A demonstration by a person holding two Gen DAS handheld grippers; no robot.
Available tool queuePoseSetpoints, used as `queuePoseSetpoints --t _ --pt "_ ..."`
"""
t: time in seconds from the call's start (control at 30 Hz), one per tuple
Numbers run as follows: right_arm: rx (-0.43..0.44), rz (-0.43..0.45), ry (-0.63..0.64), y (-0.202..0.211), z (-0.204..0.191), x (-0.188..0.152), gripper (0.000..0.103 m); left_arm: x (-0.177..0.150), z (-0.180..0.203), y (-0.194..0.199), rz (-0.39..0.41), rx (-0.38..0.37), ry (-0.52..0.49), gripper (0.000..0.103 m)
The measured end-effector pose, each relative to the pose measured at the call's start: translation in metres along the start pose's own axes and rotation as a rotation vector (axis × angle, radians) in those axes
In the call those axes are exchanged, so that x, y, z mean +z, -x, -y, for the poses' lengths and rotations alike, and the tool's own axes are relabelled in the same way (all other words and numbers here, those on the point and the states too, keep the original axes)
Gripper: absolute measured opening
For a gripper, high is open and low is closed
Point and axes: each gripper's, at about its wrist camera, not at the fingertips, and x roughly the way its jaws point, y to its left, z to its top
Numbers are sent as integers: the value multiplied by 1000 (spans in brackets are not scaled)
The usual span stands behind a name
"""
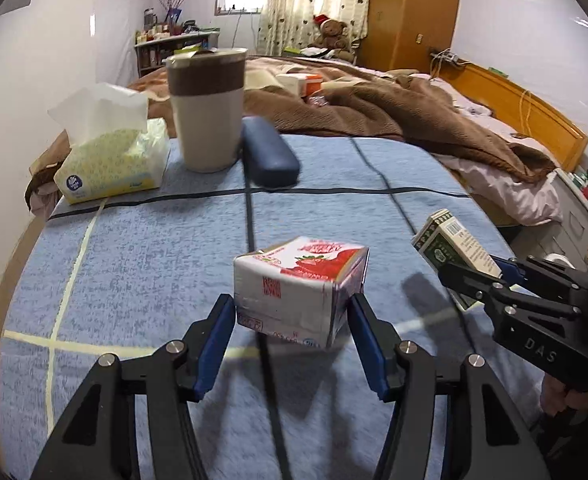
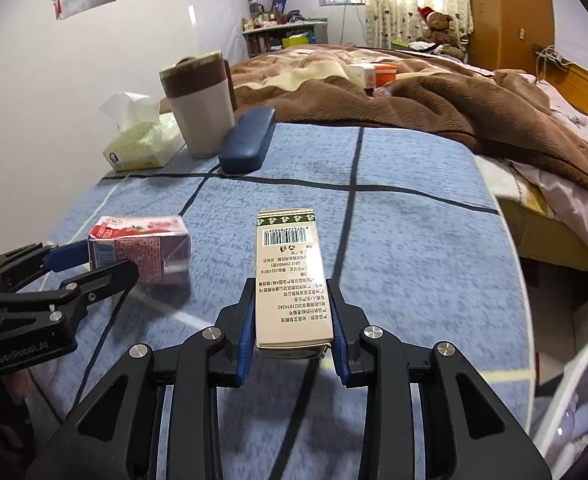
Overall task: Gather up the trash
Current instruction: 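Grasp the strawberry drink carton with the left tool while the right tool grasps the medicine box, then lift the drink carton and medicine box and carry both over the wastebasket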
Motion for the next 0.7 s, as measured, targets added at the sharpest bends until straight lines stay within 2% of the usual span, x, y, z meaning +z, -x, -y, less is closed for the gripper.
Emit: queuePoseSetpoints --t 0.5,0.6,0.7 --pt "-16 110 -51 71 15 -29 33 -26 45 45 37 -76 -14 58" --pt "-14 119 -64 77 18 -36 33 -32 57 44 29 -79 -42 58" --pt "-17 114 -71 78 21 -40 33 -33 66 42 41 -42 -53 58"
